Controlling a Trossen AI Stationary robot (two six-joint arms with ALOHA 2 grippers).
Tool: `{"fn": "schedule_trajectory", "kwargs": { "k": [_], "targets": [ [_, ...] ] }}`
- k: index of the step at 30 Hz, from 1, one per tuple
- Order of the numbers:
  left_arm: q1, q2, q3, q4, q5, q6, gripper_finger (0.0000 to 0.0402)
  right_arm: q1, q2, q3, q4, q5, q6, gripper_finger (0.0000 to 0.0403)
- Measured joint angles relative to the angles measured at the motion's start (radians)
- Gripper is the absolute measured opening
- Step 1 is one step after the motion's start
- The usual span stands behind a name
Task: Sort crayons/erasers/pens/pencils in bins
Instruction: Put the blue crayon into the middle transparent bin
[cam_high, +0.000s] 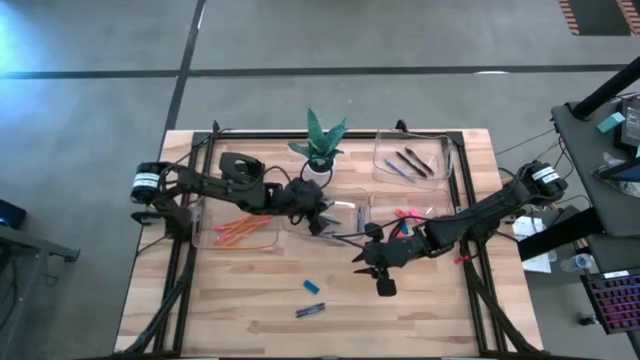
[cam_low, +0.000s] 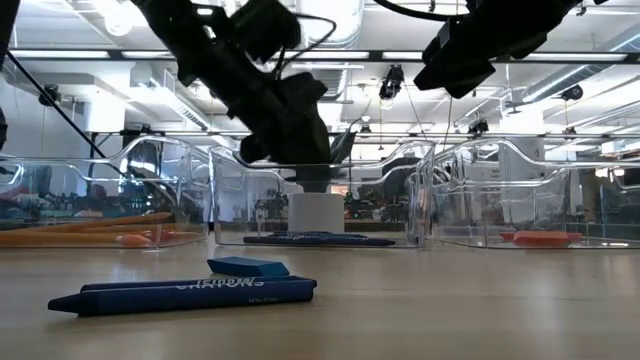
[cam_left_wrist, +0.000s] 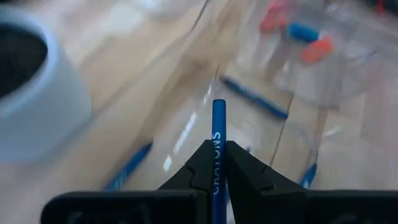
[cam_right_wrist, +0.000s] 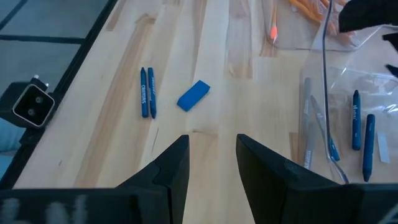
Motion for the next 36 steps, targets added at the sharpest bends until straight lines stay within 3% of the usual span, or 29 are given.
{"fn": "schedule_trajectory", "kwargs": {
  "k": [8,20,33,36],
  "targets": [
    [0.019,0.0,-0.003,-0.165,0.061,-0.065,0.0011,0.0,0.003,0.0,0.001,0.0,-0.022,0.0123],
    [0.019,0.001,-0.003,-0.164,0.083,-0.015,0.0012,0.0,0.003,0.0,0.001,0.0,-0.021,0.0123],
    [0.013,0.0,0.008,-0.164,0.1,0.019,0.0081,0.0,0.003,0.0,0.001,0.0,-0.021,0.0123],
    [0.013,-0.029,0.032,-0.163,0.168,0.019,0.0084,0.0,0.003,0.0,0.001,0.0,-0.019,0.0123]
  ]
}}
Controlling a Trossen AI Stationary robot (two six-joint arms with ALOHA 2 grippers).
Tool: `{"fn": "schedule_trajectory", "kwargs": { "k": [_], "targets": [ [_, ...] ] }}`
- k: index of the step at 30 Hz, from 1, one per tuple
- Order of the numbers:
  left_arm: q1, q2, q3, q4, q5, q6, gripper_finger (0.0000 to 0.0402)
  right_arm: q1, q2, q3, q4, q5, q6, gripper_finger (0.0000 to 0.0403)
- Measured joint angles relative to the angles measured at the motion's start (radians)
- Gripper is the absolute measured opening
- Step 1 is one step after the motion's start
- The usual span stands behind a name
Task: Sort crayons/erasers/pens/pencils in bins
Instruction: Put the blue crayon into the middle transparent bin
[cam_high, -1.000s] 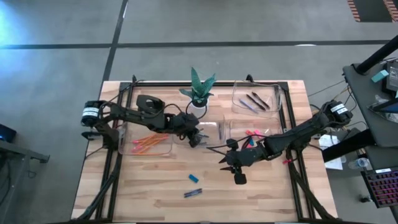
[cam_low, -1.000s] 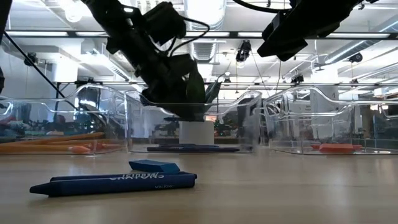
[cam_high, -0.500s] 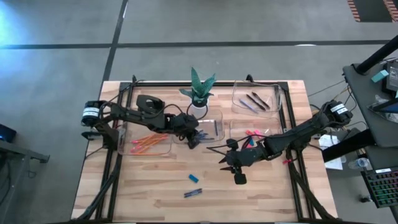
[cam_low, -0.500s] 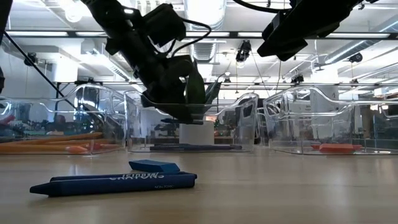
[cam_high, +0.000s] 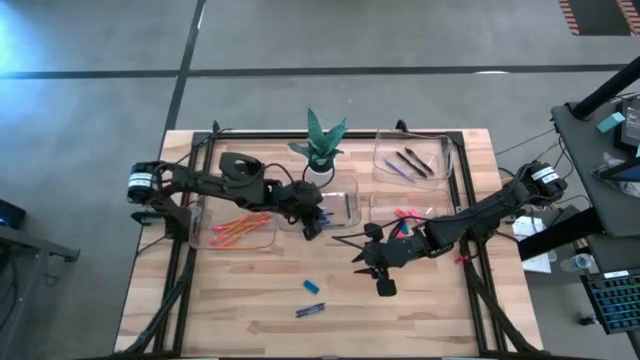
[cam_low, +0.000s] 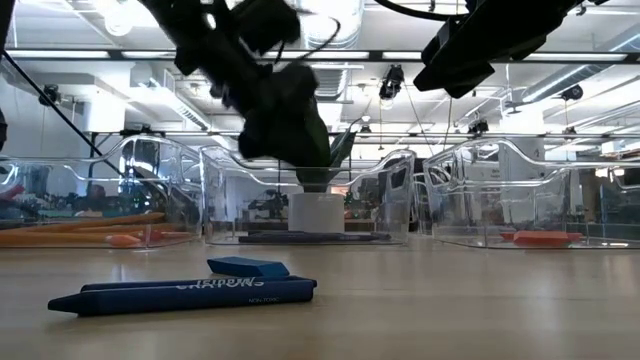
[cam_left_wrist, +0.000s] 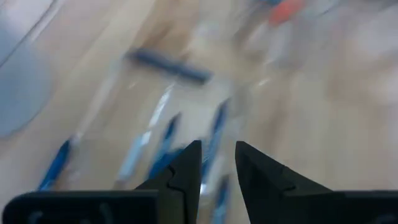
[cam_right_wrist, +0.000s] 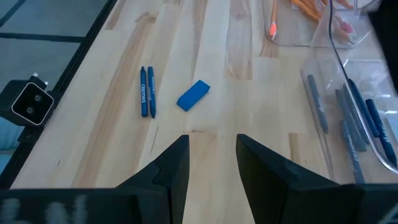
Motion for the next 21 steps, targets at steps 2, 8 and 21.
{"fn": "schedule_trajectory", "kwargs": {
  "k": [2,8,21],
  "targets": [
    [-0.001,-0.034,0.015,0.003,0.067,-0.001,0.0084,0.0,0.0,0.0,0.0,0.0,0.013,0.0123],
    [-0.071,-0.141,0.025,0.0,0.127,-0.035,0.0084,0.02,0.01,0.002,0.033,0.0,0.019,0.0123],
    [-0.496,-0.165,0.019,-0.008,0.051,-0.298,0.0085,0.099,0.256,0.019,0.37,-0.001,-0.018,0.0123]
  ]
}}
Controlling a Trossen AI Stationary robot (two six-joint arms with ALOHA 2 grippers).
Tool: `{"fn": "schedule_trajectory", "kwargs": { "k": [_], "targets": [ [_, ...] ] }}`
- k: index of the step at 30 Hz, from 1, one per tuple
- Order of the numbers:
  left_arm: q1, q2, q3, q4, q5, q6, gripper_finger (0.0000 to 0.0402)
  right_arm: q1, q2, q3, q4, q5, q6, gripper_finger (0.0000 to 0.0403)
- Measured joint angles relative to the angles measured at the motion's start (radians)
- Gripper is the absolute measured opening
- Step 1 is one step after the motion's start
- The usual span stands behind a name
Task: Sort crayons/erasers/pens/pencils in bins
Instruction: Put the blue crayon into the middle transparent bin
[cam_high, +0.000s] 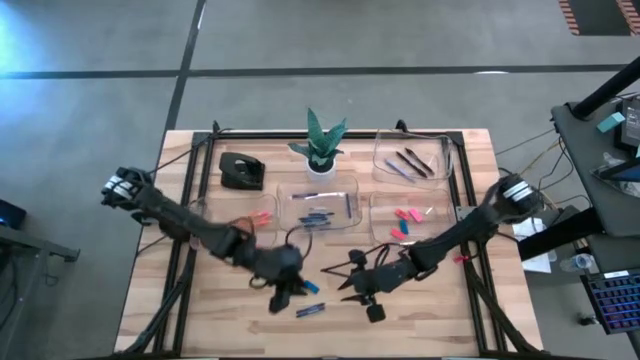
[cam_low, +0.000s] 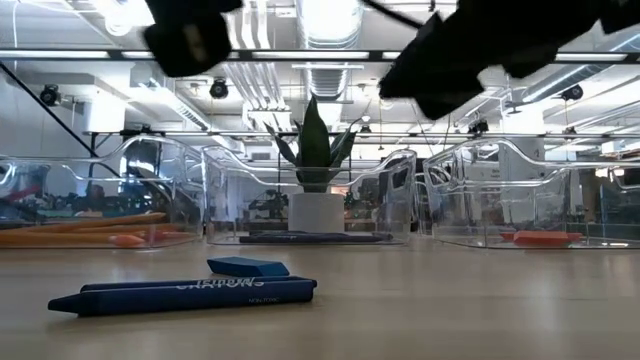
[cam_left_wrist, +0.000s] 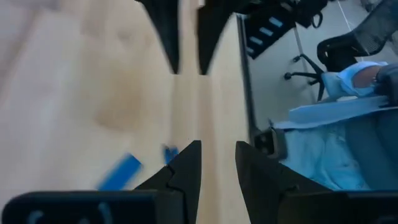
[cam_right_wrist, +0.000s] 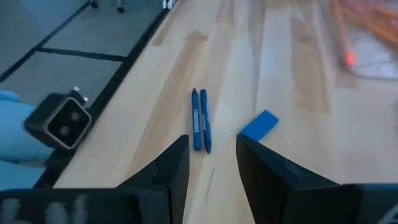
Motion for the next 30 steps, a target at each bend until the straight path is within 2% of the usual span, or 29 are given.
{"fn": "schedule_trajectory", "kwargs": {
  "k": [5,13,22,30],
  "targets": [
    [-0.13,0.037,0.0,0.001,-0.097,-0.166,0.0085,0.003,0.137,0.096,-0.019,-0.001,-0.009,0.0123],
    [-0.243,0.093,-0.001,-0.001,-0.197,-0.407,0.0085,0.006,0.313,0.323,-0.236,-0.008,-0.074,0.0123],
    [-0.301,0.099,-0.001,0.008,-0.221,-0.475,0.0085,0.02,0.464,0.502,-0.269,-0.011,-0.063,0.0116],
    [-0.348,0.099,-0.001,0.011,-0.283,-0.491,0.0085,0.024,0.51,0.555,-0.294,-0.034,-0.072,0.0096]
  ]
}}
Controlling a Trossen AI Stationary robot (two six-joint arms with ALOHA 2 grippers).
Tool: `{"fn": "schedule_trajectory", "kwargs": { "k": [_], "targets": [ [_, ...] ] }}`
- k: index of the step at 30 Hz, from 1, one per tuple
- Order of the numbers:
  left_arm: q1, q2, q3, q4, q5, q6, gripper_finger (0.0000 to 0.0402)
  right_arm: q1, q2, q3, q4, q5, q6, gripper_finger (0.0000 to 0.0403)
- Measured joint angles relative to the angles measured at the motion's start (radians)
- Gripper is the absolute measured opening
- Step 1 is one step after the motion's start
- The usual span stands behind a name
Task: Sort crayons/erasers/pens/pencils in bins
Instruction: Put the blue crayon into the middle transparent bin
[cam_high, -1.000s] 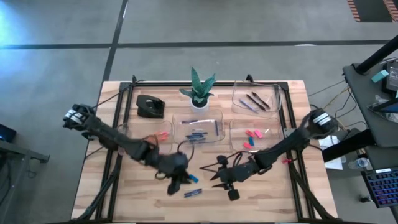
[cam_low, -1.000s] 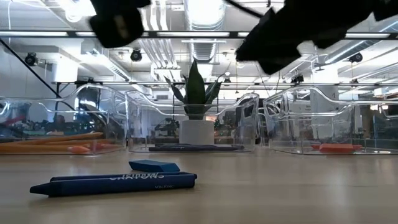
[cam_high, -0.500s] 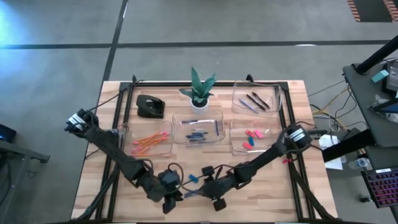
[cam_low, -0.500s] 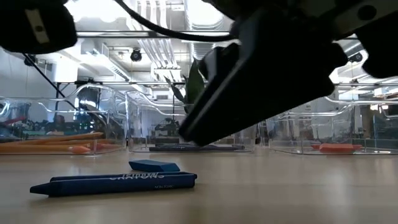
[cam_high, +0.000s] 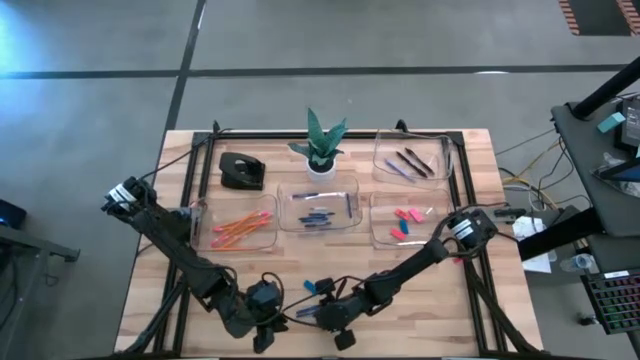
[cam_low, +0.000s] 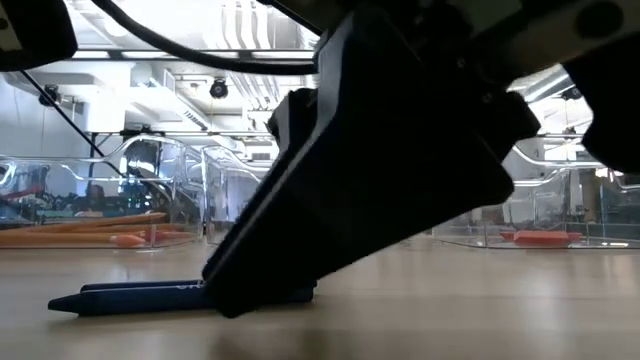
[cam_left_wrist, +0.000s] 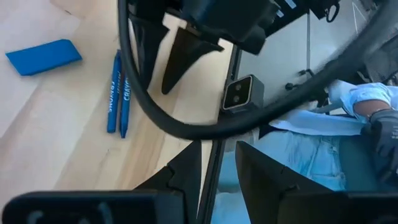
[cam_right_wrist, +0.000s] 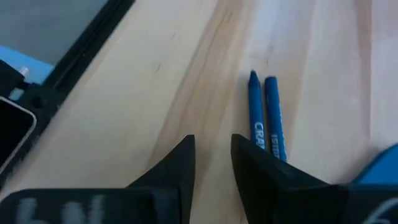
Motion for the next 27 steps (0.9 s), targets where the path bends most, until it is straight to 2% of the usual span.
{"fn": "schedule_trajectory", "kwargs": {
  "k": [27],
  "targets": [
    [-0.01,0.0,0.001,-0.001,-0.024,0.003,0.0085,-0.009,-0.004,-0.012,0.005,0.078,-0.028,0.0093]
  ]
}}
